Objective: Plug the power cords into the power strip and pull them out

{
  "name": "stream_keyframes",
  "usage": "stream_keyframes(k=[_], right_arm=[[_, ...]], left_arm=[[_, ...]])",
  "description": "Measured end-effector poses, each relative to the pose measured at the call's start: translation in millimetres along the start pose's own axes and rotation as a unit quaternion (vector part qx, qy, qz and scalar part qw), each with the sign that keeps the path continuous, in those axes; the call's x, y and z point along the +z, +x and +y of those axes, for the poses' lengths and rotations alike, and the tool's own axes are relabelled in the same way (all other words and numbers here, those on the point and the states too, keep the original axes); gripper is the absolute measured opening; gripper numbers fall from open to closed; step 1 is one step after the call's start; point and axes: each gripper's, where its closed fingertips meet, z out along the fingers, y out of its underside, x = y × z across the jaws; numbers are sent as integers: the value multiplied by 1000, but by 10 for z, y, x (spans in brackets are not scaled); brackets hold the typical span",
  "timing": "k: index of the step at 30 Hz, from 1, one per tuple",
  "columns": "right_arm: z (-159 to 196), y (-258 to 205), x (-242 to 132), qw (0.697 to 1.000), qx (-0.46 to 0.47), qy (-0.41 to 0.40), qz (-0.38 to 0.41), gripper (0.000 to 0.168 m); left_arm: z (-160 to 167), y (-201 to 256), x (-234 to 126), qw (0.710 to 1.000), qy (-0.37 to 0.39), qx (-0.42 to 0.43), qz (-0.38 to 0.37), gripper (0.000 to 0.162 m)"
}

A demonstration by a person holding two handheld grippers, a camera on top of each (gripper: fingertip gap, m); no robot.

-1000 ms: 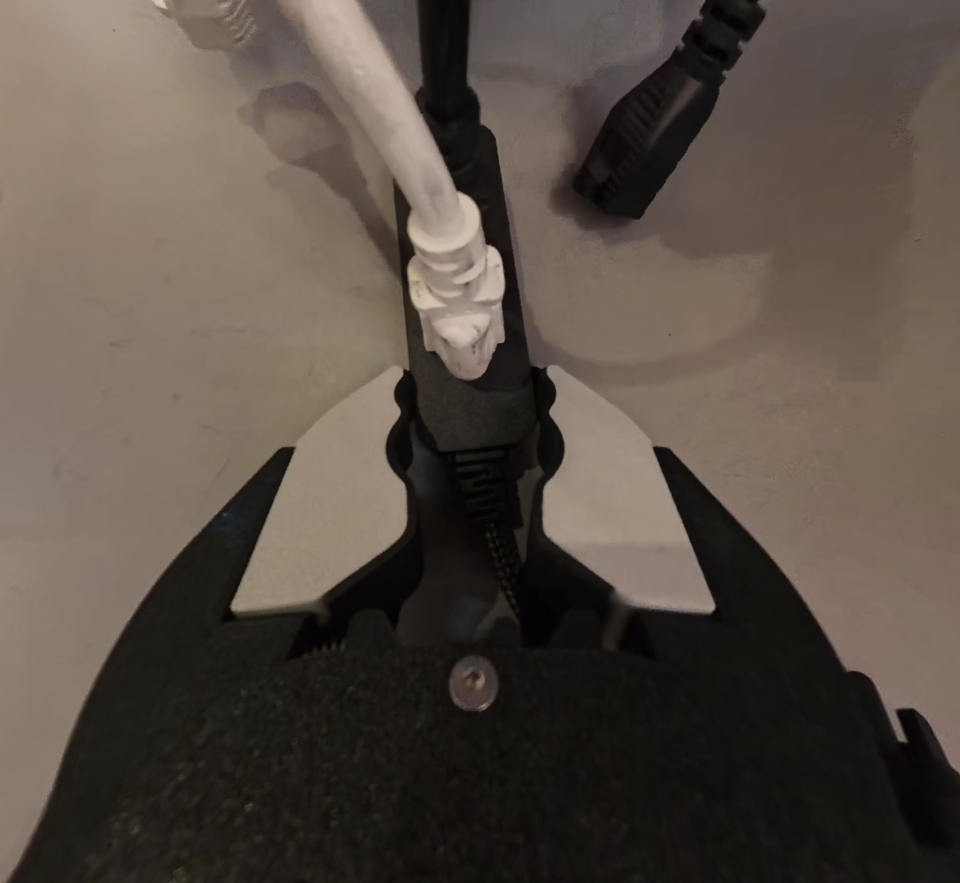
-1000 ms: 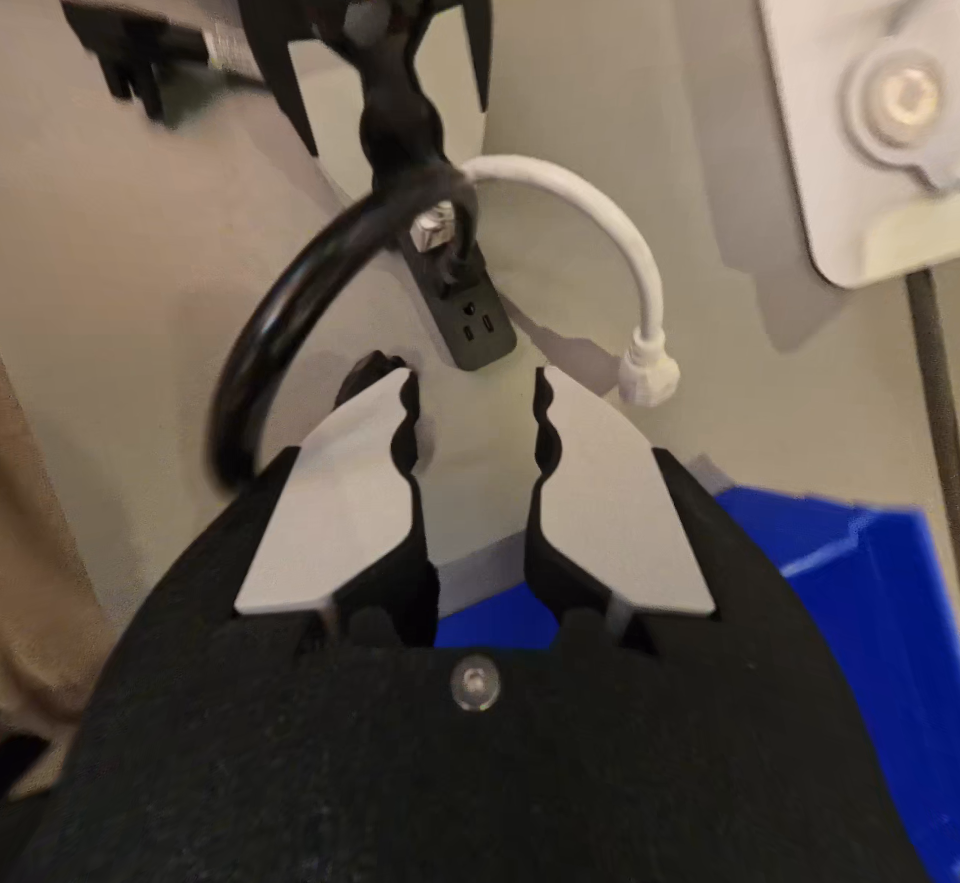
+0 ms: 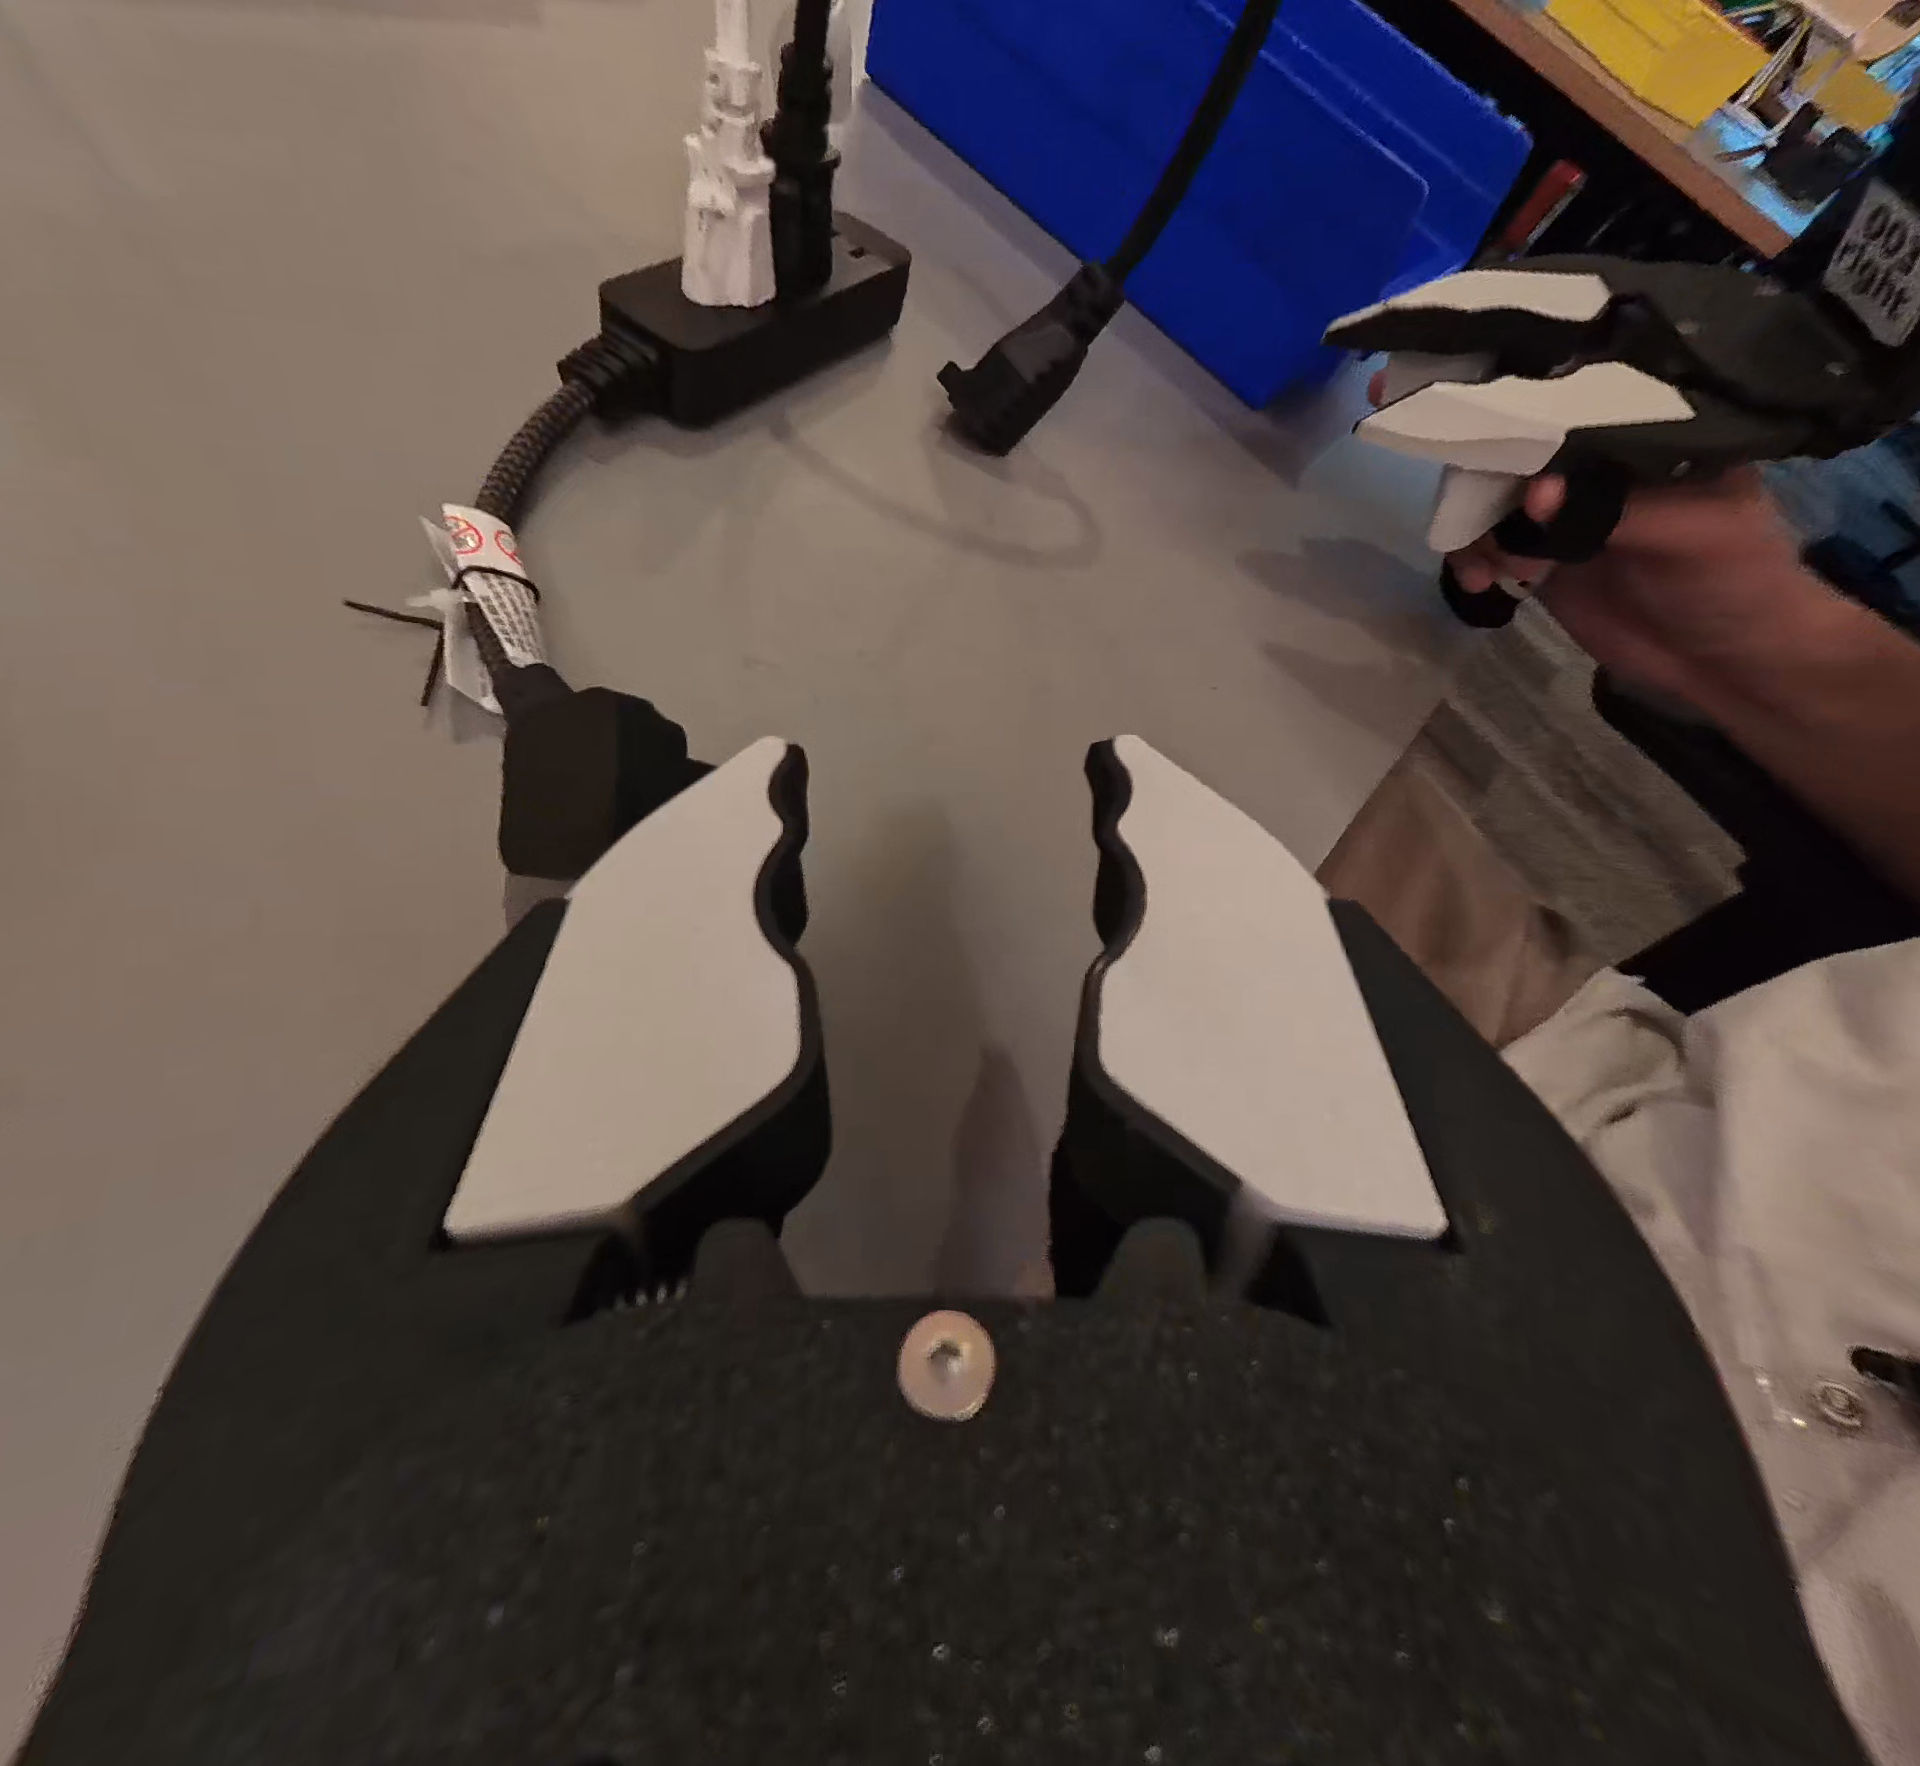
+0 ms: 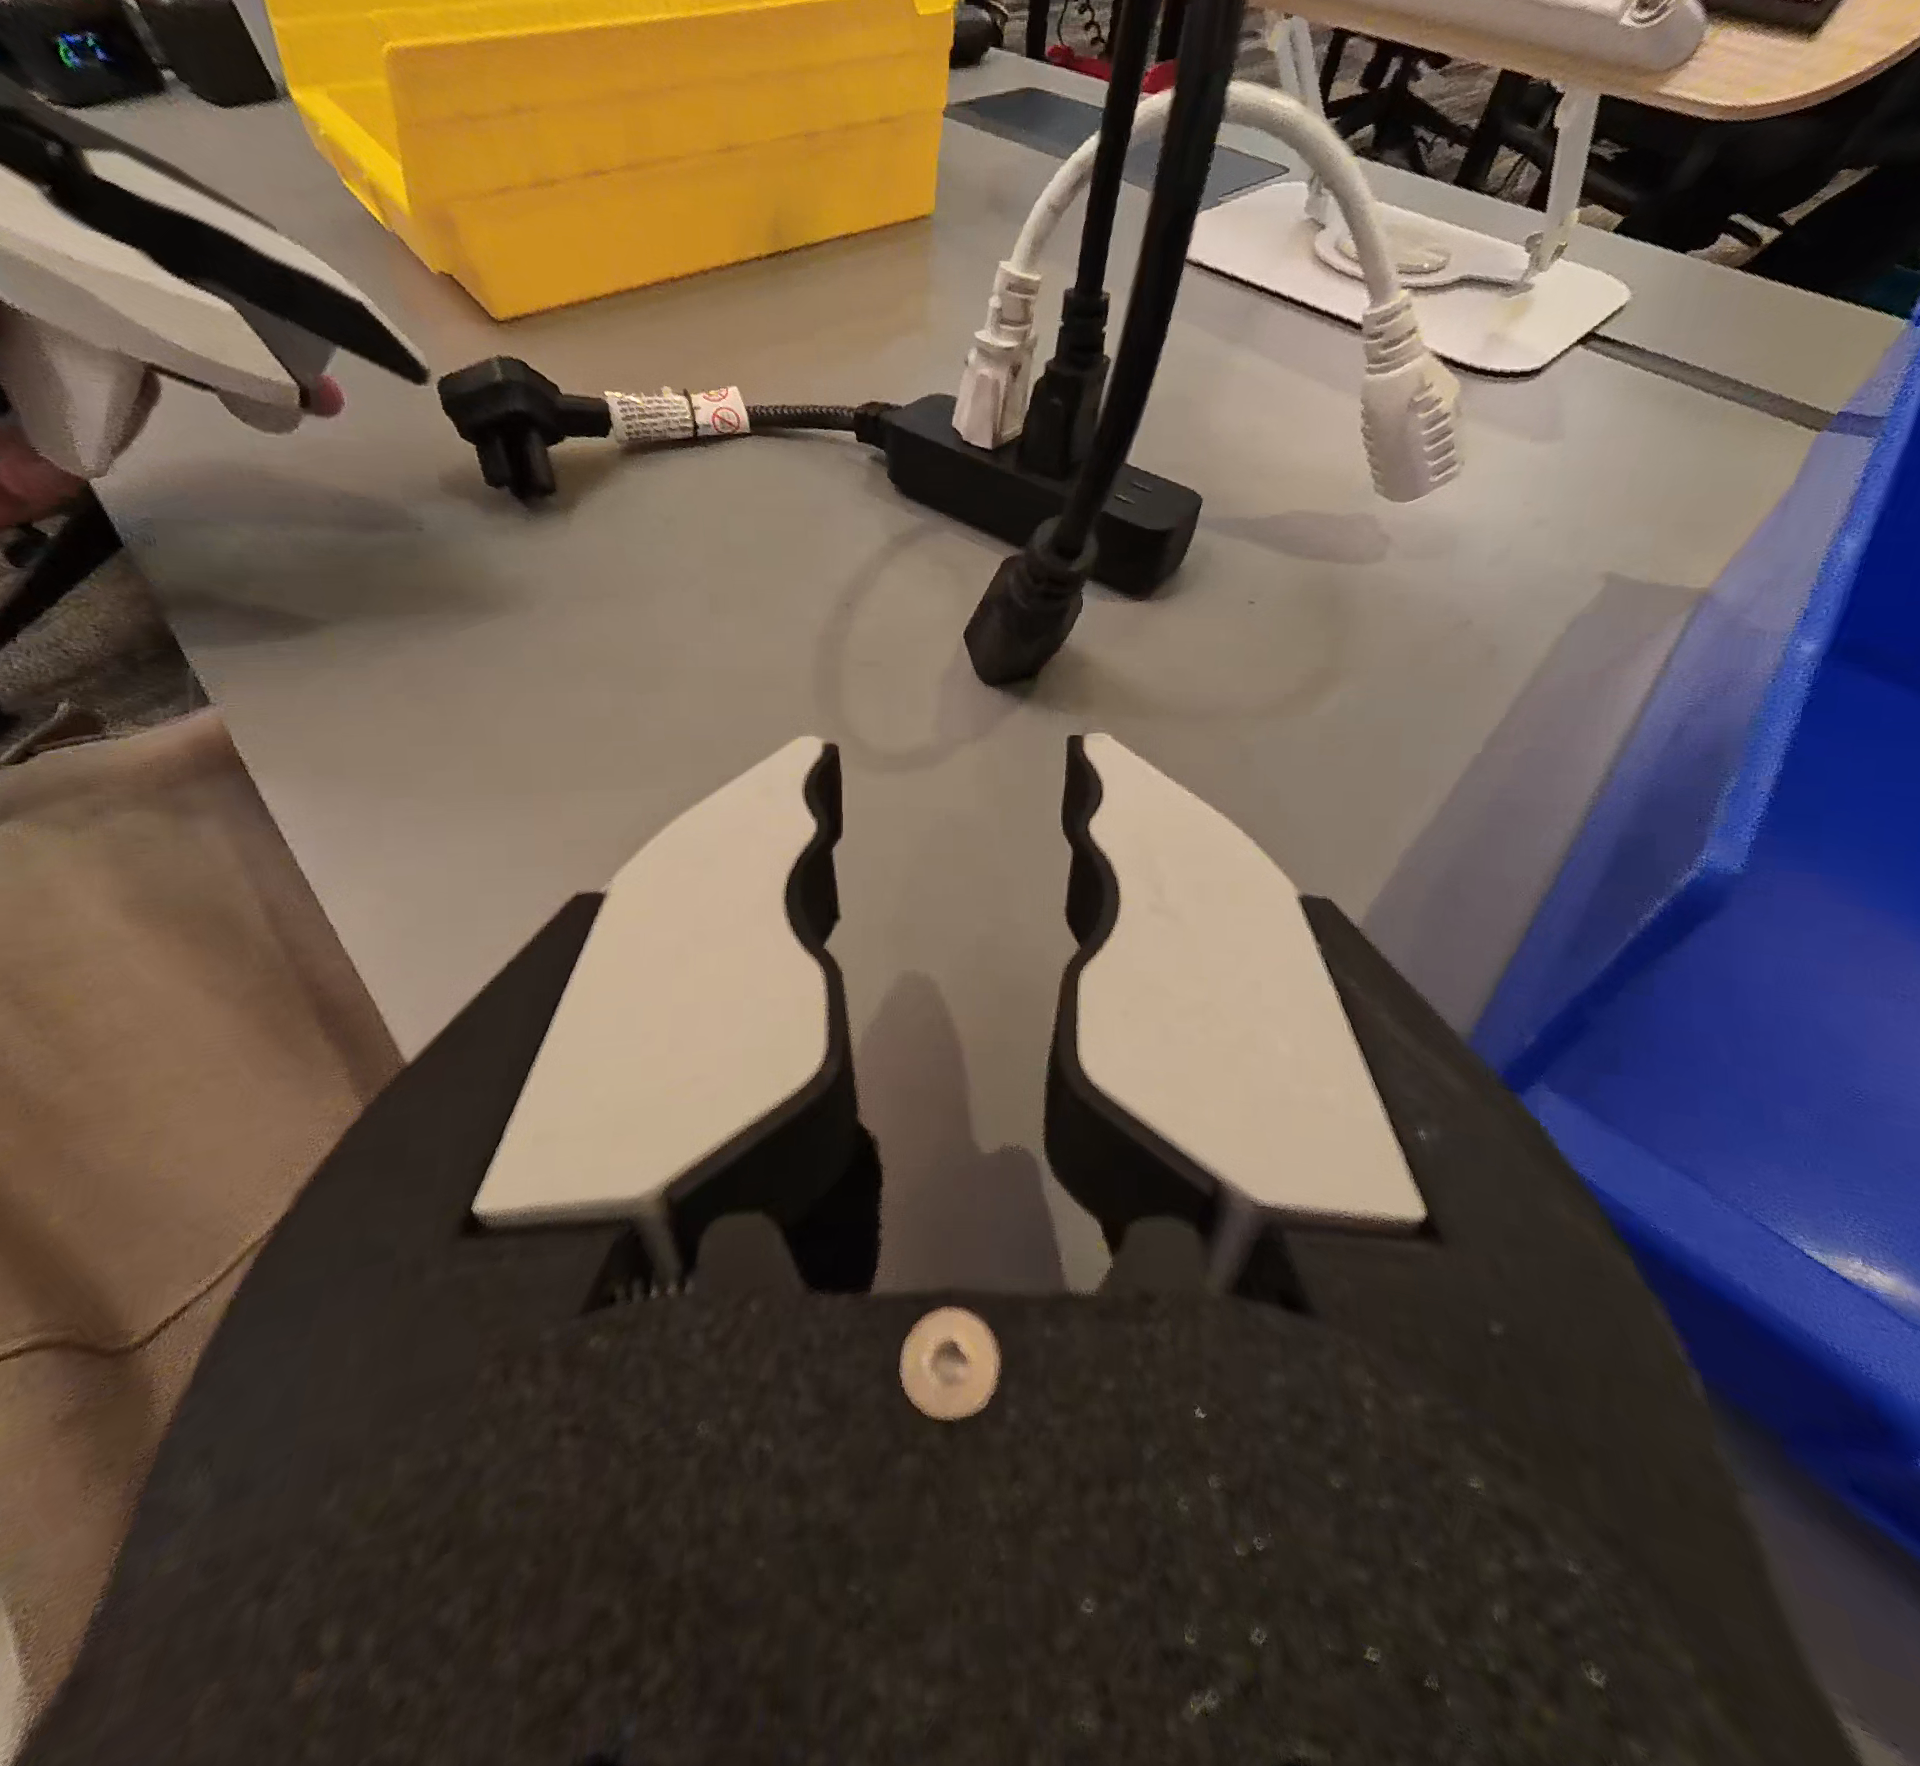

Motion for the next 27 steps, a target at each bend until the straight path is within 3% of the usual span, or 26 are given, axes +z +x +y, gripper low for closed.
stream_keyframes(k=[6, 9, 12, 17, 21, 24, 27], right_arm=[[65, 2, 36, 1000, -20, -21, 7, 39], [52, 0, 28, 1000, -11, -14, 4, 37], [96, 49, 34, 1000, -11, -25, 13, 37], [91, 94, 42, 1000, -5, -20, 17, 37], [63, 79, 77, 1000, -2, -17, 12, 38], [91, 56, 97, 1000, -7, -24, 8, 39], [97, 44, 62, 1000, -11, -24, 6, 39]], left_arm=[[1, -83, 13, 1000, -5, -2, -8, 56], [-73, -253, -83, 999, 2, 0, -53, 54], [-351, -656, -437, 991, 11, -37, -127, 49], [-799, -2065, -1160, 938, -79, -138, -307, 50], [-874, -2866, -1025, 898, -150, -228, -345, 52], [-659, -3123, -866, 860, -240, -252, -375, 63], [-494, -3256, -886, 822, -293, -255, -416, 64]])
